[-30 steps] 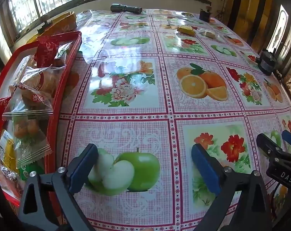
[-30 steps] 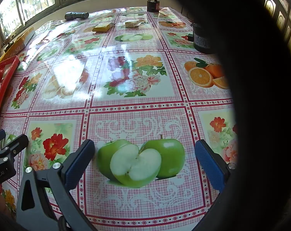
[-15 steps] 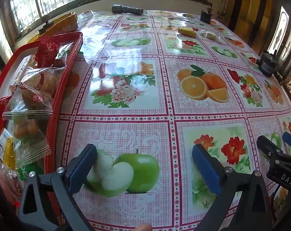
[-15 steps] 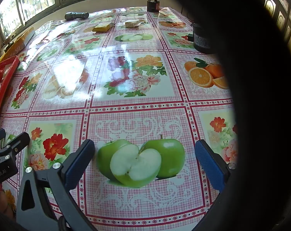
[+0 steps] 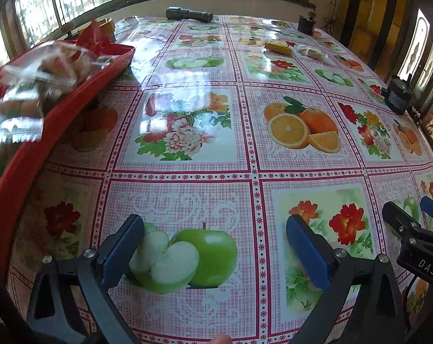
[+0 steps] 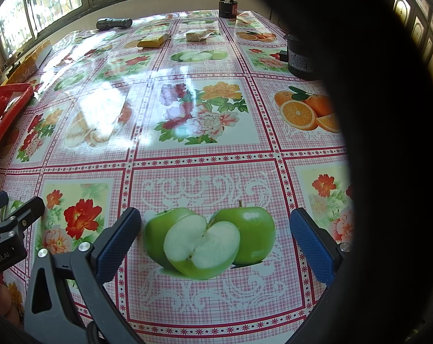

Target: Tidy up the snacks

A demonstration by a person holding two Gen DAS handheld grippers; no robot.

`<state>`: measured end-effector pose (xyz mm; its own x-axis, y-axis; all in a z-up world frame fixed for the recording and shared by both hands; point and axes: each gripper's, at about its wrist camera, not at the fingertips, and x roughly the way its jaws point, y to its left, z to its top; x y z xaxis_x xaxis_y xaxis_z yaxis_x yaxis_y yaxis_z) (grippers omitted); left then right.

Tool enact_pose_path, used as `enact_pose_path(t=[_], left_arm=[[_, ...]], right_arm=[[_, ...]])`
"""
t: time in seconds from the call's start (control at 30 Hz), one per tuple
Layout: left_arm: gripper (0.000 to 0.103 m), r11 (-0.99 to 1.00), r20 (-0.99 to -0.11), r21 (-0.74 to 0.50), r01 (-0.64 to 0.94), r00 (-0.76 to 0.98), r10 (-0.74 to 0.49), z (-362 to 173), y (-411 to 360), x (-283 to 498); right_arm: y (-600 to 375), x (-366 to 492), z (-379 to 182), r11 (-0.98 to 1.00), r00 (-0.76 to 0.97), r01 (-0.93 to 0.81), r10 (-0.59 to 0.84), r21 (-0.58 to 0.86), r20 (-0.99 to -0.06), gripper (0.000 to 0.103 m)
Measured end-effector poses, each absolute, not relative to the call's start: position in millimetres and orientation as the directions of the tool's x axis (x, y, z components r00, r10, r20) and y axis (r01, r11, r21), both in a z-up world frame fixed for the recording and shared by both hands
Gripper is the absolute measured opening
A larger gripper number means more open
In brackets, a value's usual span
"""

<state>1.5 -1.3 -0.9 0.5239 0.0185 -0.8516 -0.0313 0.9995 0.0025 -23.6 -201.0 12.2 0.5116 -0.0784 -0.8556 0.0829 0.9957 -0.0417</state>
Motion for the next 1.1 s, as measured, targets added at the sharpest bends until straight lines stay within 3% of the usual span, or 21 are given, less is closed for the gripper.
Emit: enact_pose_path(t=[0.2, 0.37, 1.1], left_arm=[[0.100, 1.000, -0.856, 0.003, -0.016, 0.517, 0.011, 0, 0, -1], [0.101, 0.996, -0.861, 0.012, 0.093, 0.507, -0.037, 2, -8, -15], [0.101, 0.998, -0.861, 0.001, 0.058, 0.507, -0.029, 2, 9, -31]], right_arm=[[-201, -24, 12, 0.996, 0.512, 0.083, -0.078, -0.042, -0.856, 0.103], [-201, -24, 12, 0.996, 0.512, 0.083, -0.078, -0.042, -0.856, 0.103], [-198, -24, 14, 0.996, 0.511, 0.083, -0.078, -0.042, -0.856, 0.103]])
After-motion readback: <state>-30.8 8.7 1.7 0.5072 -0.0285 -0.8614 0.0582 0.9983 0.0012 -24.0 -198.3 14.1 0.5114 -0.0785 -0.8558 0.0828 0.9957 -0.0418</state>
